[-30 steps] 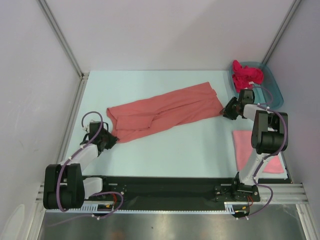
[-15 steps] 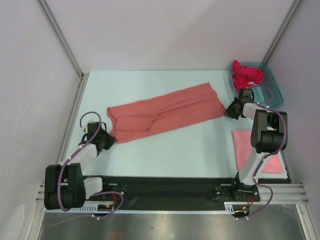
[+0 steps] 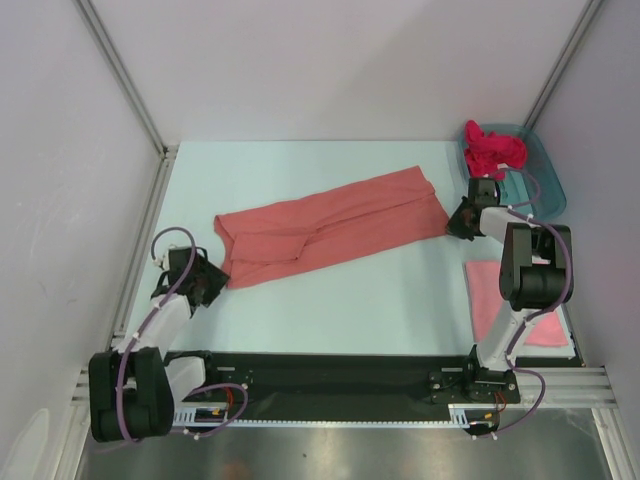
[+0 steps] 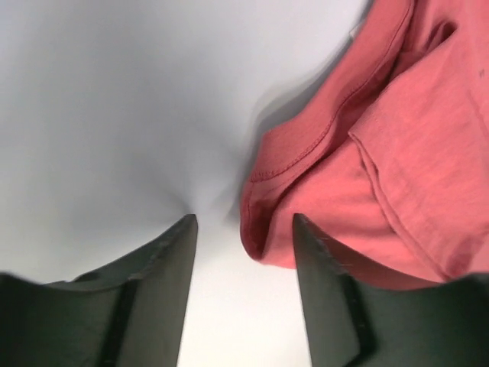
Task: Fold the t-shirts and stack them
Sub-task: Fold the tshirt
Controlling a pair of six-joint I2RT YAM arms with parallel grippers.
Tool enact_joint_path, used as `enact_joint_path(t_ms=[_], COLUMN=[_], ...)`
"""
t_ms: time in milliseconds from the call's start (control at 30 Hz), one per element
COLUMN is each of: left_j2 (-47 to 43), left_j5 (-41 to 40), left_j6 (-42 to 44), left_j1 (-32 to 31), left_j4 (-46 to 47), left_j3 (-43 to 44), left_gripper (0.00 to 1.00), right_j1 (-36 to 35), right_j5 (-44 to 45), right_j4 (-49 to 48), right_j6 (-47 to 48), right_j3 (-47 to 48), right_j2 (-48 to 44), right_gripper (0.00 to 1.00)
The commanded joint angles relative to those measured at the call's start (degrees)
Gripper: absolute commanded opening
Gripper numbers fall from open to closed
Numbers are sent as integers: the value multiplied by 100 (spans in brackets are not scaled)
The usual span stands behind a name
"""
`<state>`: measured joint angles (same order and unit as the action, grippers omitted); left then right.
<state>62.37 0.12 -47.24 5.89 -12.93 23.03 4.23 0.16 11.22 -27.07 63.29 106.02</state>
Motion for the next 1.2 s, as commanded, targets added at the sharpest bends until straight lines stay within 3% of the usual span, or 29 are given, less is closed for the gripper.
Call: enact_joint_path(t_ms=[0,100,200,233,333,433,567,800,1100,1167], left_j2=[-610,-1294,-1945,-2061,-2290,-2011,-1930,-2361,-1825,-1667], left_j5=[-328,-390,-451,-478,-339,231,805,630,375,296], left_j6=[5,-92,-57,-48,223,365,-55,-531,-567,-549], left_j1=[79,79,70,70,70,88,97,105,105,105], left_j4=[-587,-1000,-1456,-1606,-1819,-2029,-1995,-1354,-404,-272], left_j3=[-9,-18,131,210,483,799,730,-131,-703,-694], left_gripper=[60,63,66,68,83,86,86,78,72,67], right_j1=[-54,-54,-54,-62,-98,-247,-597,-1696,-2295,-2321], right_j5=[335,291,370,388,511,633,240,-543,-807,-842], right_j4=[196,222,327,371,617,802,978,1101,1031,926], right_j6=[175,185,193,211,255,264,220,167,167,184], right_j3=[-211,-369,-501,-510,-607,-756,-941,-1459,-1732,-1758], right_j2=[-388,-573,-792,-845,-1318,-2028,-2925,-4403,-4722,-4704], right_gripper=[0,5,23,36,60,71,77,84,87,87])
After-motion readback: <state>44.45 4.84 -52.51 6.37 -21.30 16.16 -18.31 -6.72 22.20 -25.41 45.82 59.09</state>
